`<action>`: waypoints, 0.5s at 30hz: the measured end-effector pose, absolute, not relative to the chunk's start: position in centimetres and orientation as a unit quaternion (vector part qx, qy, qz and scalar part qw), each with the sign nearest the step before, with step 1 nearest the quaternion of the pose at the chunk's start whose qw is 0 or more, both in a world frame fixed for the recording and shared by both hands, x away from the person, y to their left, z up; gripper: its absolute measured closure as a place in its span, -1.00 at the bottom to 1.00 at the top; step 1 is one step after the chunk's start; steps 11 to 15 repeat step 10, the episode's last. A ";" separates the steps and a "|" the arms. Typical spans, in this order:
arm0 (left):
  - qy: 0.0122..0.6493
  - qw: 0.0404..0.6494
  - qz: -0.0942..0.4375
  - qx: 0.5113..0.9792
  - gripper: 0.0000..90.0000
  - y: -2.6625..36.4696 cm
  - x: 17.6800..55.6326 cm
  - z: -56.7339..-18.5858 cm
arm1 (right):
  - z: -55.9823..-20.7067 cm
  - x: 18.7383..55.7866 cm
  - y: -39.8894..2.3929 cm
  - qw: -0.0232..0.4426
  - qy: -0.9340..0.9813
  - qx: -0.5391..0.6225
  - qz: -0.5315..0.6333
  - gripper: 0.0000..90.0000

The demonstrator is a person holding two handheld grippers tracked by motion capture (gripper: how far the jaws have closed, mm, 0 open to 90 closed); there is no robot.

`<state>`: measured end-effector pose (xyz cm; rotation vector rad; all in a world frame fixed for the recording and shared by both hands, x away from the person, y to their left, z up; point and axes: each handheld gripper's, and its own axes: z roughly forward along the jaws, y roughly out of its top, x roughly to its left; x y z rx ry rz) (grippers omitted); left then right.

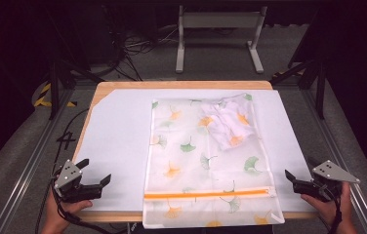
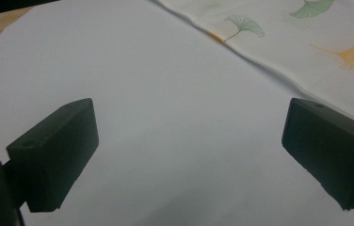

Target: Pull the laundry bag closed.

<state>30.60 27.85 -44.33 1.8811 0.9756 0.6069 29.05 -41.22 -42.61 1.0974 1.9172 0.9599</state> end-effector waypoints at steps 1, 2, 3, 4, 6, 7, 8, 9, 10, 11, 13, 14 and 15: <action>0.394 0.452 0.245 0.762 -0.89 27.8 30.6 -44.3 | -42.6 29.1 -41.2 0.358 0.743 0.426 0.371 -0.76; 0.394 0.452 0.245 0.762 -0.89 27.8 30.6 -44.3 | -42.6 29.1 -41.2 0.358 0.743 0.426 0.371 -0.76; 0.393 0.451 0.245 0.763 -0.89 27.7 30.6 -44.3 | -42.6 29.1 -41.2 0.357 0.744 0.426 0.372 -0.76; 0.392 0.449 0.246 0.765 -0.89 27.7 30.6 -44.3 | -42.7 29.1 -41.2 0.357 0.744 0.425 0.372 -0.76; 0.393 0.451 0.242 0.764 -0.89 27.6 30.7 -44.2 | -42.7 29.1 -41.2 0.355 0.743 0.426 0.373 -0.76; 0.393 0.450 0.243 0.764 -0.89 27.6 30.7 -44.1 | -42.6 29.1 -41.2 0.356 0.743 0.427 0.372 -0.76; 0.393 0.448 0.243 0.765 -0.89 27.6 30.7 -44.1 | -42.6 29.1 -41.2 0.357 0.743 0.427 0.371 -0.76; 0.393 0.447 0.243 0.766 -0.89 27.5 30.8 -44.1 | -42.7 29.1 -41.2 0.356 0.743 0.427 0.372 -0.76; 0.393 0.447 0.243 0.766 -0.89 27.5 30.8 -44.1 | -42.7 29.1 -41.2 0.356 0.743 0.428 0.371 -0.76; 0.393 0.447 0.243 0.766 -0.89 27.5 30.8 -44.1 | -42.7 29.1 -41.2 0.356 0.743 0.428 0.371 -0.76; 0.393 0.447 0.243 0.766 -0.89 27.5 30.8 -44.1 | -42.7 29.1 -41.2 0.356 0.743 0.428 0.371 -0.76; 0.393 0.447 0.243 0.766 -0.89 27.5 30.8 -44.1 | -42.7 29.1 -41.2 0.356 0.743 0.428 0.371 -0.76; 0.393 0.447 0.243 0.766 -0.89 27.5 30.8 -44.1 | -42.7 29.1 -41.2 0.356 0.743 0.428 0.371 -0.76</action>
